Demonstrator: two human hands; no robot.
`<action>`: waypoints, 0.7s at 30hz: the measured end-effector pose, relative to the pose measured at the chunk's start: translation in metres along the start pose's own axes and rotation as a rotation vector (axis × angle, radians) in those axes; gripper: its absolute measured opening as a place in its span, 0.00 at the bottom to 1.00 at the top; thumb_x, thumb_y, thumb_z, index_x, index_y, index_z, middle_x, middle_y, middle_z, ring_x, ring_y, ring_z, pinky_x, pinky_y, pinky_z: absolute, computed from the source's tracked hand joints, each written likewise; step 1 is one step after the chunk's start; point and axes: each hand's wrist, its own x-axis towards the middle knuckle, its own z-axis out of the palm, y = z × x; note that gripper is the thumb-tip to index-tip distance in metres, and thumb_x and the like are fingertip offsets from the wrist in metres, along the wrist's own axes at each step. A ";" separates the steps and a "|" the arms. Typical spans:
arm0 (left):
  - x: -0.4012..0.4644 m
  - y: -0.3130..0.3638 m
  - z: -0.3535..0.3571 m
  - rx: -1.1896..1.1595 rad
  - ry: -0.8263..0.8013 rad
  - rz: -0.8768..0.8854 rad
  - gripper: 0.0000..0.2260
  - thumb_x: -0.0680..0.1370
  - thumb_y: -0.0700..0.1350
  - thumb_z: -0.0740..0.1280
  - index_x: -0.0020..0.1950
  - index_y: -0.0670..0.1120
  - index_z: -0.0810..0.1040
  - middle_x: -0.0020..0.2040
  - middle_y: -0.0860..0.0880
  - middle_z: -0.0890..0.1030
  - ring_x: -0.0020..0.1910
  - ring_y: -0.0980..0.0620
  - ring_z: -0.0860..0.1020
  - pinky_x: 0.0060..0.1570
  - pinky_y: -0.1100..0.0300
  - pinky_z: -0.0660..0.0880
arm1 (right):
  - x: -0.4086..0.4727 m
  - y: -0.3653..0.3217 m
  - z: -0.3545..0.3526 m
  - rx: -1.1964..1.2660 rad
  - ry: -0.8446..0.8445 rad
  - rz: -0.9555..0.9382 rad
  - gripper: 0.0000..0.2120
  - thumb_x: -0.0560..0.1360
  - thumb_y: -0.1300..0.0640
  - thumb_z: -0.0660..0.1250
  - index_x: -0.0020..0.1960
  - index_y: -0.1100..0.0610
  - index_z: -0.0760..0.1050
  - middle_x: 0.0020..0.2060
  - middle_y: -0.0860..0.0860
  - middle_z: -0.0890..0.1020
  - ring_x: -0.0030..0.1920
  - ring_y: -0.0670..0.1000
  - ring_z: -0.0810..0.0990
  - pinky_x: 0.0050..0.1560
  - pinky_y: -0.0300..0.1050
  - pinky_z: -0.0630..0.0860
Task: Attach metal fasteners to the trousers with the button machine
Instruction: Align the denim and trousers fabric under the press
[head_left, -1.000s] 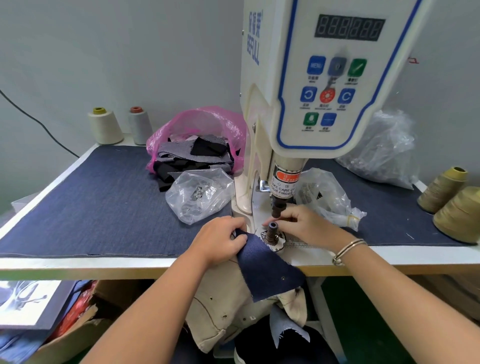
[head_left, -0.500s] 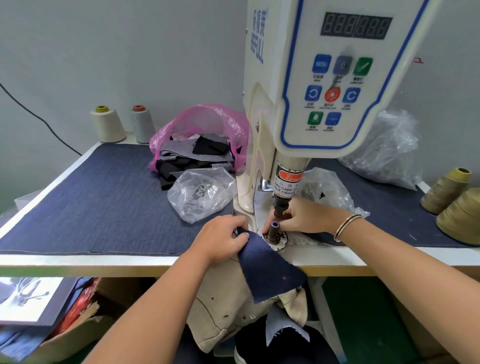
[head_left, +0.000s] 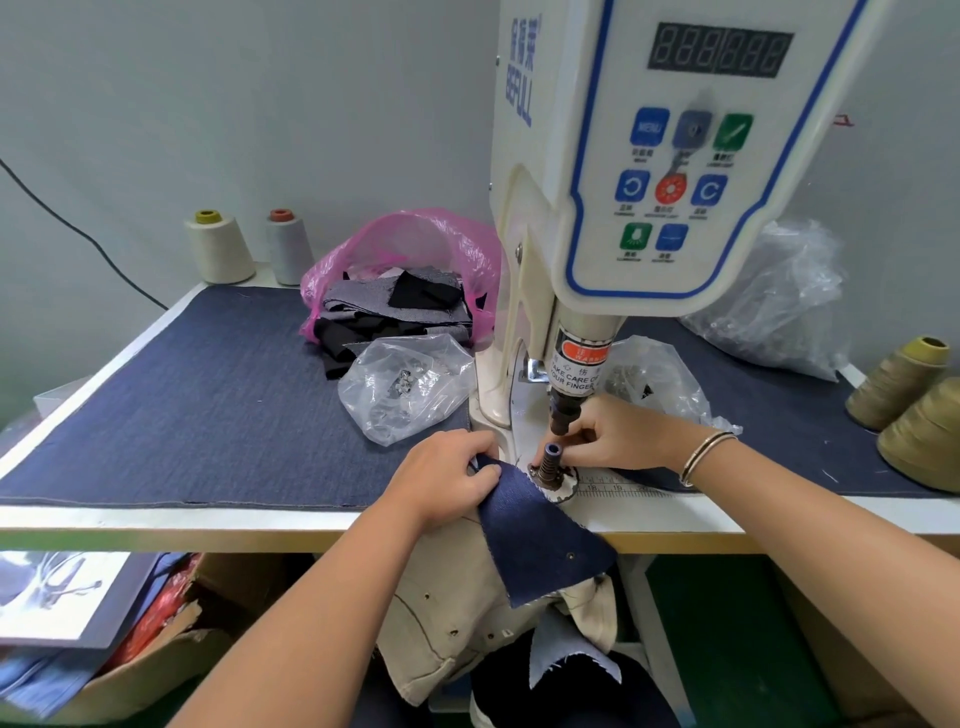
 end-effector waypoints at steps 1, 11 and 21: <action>0.000 0.000 0.000 0.000 0.001 0.001 0.04 0.73 0.48 0.63 0.38 0.51 0.70 0.40 0.50 0.77 0.43 0.48 0.73 0.42 0.55 0.69 | 0.000 -0.002 -0.001 0.005 -0.011 0.005 0.23 0.76 0.59 0.67 0.29 0.34 0.76 0.28 0.35 0.76 0.32 0.39 0.72 0.40 0.35 0.67; 0.001 -0.001 0.002 0.004 0.016 0.005 0.06 0.75 0.45 0.66 0.39 0.51 0.71 0.40 0.50 0.77 0.43 0.49 0.74 0.42 0.55 0.69 | -0.003 0.006 0.000 0.060 -0.002 0.028 0.16 0.74 0.58 0.70 0.33 0.41 0.74 0.31 0.33 0.77 0.33 0.37 0.74 0.39 0.31 0.68; 0.001 -0.003 0.003 0.002 0.025 0.009 0.06 0.74 0.45 0.66 0.38 0.51 0.71 0.39 0.52 0.77 0.41 0.50 0.73 0.40 0.57 0.67 | -0.016 0.023 0.017 0.594 0.408 0.086 0.10 0.74 0.67 0.67 0.40 0.53 0.80 0.38 0.51 0.85 0.40 0.45 0.83 0.40 0.33 0.76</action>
